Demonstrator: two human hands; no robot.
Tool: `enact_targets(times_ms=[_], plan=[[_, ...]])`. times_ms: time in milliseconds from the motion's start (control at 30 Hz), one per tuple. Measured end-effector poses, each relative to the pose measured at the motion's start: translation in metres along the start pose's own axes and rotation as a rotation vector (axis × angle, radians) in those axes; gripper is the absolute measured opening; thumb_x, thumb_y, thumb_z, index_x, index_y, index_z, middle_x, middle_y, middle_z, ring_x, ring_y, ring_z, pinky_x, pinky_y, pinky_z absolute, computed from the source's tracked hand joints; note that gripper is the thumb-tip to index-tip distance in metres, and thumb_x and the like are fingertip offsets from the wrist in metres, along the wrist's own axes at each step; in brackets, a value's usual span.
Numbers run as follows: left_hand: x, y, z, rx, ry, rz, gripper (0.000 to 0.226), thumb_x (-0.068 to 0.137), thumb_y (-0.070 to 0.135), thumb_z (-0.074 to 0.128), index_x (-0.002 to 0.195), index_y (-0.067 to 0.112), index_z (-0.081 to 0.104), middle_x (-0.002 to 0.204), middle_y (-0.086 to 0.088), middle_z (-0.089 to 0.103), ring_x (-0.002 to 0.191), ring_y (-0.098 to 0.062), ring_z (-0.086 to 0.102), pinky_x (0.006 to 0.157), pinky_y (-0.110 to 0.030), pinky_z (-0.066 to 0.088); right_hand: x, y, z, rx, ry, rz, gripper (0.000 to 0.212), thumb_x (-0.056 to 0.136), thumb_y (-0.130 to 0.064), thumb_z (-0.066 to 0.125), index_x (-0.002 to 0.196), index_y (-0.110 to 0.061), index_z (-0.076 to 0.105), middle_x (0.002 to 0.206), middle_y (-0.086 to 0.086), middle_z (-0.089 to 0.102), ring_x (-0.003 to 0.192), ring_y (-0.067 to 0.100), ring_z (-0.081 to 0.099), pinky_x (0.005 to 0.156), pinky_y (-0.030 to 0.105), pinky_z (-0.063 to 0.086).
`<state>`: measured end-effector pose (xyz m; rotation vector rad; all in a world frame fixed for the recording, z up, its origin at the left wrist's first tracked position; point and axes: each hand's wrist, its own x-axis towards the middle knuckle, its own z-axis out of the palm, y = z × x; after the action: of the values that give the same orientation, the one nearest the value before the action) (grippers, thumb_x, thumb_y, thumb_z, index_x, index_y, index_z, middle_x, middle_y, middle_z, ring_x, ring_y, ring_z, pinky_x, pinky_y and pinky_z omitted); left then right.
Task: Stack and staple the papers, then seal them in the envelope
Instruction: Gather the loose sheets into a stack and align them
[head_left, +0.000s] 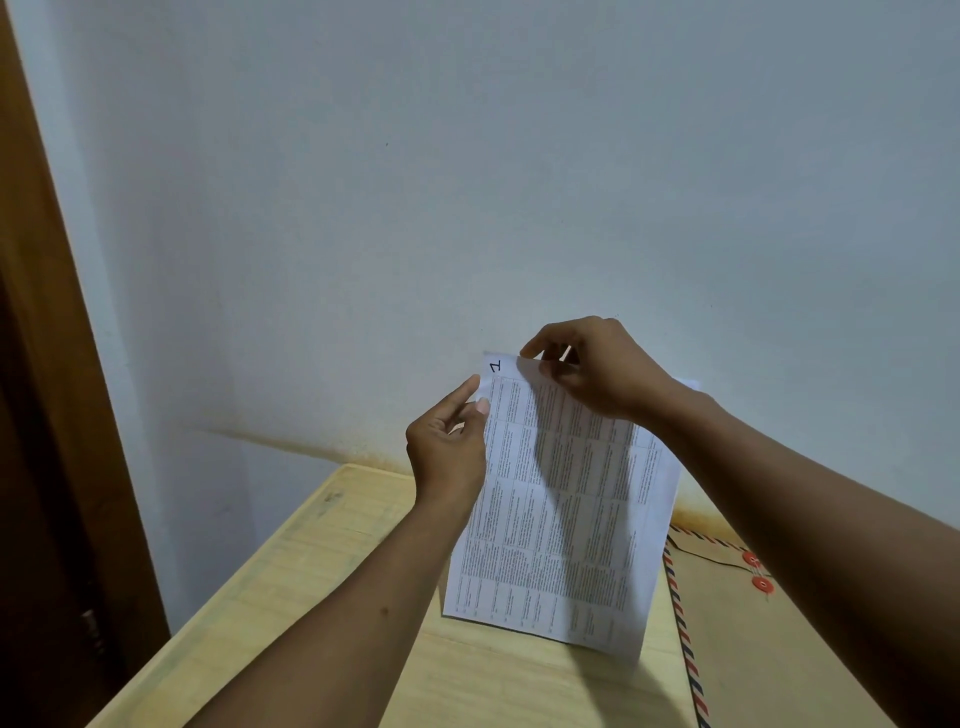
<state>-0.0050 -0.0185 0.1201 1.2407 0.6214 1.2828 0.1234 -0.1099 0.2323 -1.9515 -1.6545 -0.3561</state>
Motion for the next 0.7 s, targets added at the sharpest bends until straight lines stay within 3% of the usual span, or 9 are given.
enact_targets(times_ms=[233, 400, 500, 600, 700], plan=[[0.002, 0.004, -0.001, -0.019, -0.001, 0.017, 0.031, 0.094, 0.012, 0.072, 0.121, 0.026, 0.075, 0.097, 0.004, 0.076, 0.104, -0.010, 0.070, 0.102, -0.033, 0.055, -0.001, 0.003, 0.002, 0.044, 0.004, 0.028, 0.027, 0.093, -0.012, 0.062, 0.106, -0.032, 0.074, 0.092, -0.012, 0.069, 0.085, 0.012, 0.065, 0.079, 0.034, 0.055], [0.012, 0.007, -0.003, -0.029, 0.073, 0.051, 0.028, 0.096, 0.010, 0.069, 0.120, 0.023, 0.075, 0.117, -0.004, 0.075, 0.094, 0.000, 0.067, 0.075, -0.001, 0.050, -0.003, 0.007, -0.008, 0.035, -0.013, 0.069, 0.026, 0.092, -0.014, 0.062, 0.107, -0.032, 0.073, 0.087, -0.014, 0.065, 0.077, -0.001, 0.060, 0.081, 0.030, 0.050], [0.020, 0.007, -0.011, -0.055, 0.121, 0.037, 0.028, 0.096, 0.010, 0.068, 0.119, 0.025, 0.076, 0.114, 0.000, 0.076, 0.085, 0.009, 0.067, 0.069, 0.001, 0.047, -0.009, 0.021, -0.019, 0.029, 0.006, 0.147, 0.022, 0.090, -0.016, 0.065, 0.104, -0.030, 0.073, 0.084, -0.017, 0.065, 0.079, 0.003, 0.061, 0.079, 0.027, 0.046], [0.023, 0.007, -0.015, -0.053, 0.143, 0.029, 0.028, 0.096, 0.010, 0.068, 0.119, 0.023, 0.076, 0.112, 0.004, 0.075, 0.078, 0.019, 0.064, 0.068, 0.002, 0.045, -0.019, 0.035, -0.018, 0.220, 0.055, 0.278, 0.024, 0.087, -0.011, 0.066, 0.102, -0.027, 0.075, 0.086, -0.010, 0.072, 0.077, 0.007, 0.061, 0.064, 0.023, 0.044], [0.021, 0.008, -0.014, -0.023, 0.153, 0.053, 0.027, 0.096, 0.010, 0.068, 0.119, 0.024, 0.076, 0.110, 0.003, 0.075, 0.076, 0.018, 0.064, 0.067, 0.002, 0.045, -0.029, 0.039, -0.009, 0.526, 0.149, 0.387, 0.025, 0.087, -0.004, 0.065, 0.103, -0.020, 0.075, 0.088, 0.005, 0.073, 0.073, 0.012, 0.060, 0.054, 0.018, 0.040]])
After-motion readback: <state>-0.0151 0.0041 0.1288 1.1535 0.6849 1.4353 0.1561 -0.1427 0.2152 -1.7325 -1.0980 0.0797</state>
